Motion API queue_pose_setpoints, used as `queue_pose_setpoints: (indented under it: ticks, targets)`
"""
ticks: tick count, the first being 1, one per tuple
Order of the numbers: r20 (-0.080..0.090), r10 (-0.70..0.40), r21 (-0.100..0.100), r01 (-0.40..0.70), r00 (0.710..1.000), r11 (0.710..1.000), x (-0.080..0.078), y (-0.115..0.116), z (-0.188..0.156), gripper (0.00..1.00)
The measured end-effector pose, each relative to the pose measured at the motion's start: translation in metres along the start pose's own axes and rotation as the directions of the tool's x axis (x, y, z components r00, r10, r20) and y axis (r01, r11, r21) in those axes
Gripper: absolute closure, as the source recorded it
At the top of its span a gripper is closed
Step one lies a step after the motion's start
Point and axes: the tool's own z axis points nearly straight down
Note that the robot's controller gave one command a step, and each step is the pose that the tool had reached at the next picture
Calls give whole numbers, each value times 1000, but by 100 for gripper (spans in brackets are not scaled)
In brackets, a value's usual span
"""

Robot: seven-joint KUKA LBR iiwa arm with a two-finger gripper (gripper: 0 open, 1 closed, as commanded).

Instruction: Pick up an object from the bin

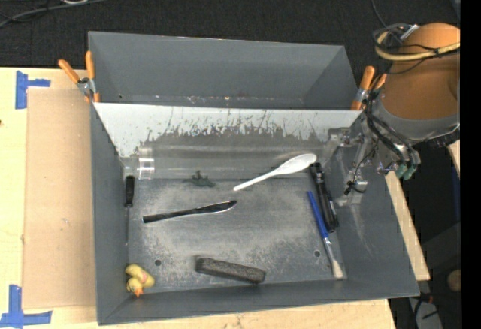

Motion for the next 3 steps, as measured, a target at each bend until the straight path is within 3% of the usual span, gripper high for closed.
queue_pose_setpoints:
  ticks: [1, 2, 3]
  targets:
    - [7, -3, 1, 3, 1000, 1000, -2, 0, -4, 0]
    - [7, -225, 2, 225, 974, 974, -10, -22, 61, 0]
    - [4, -425, 1, 425, 905, 905, -7, -23, 87, 0]
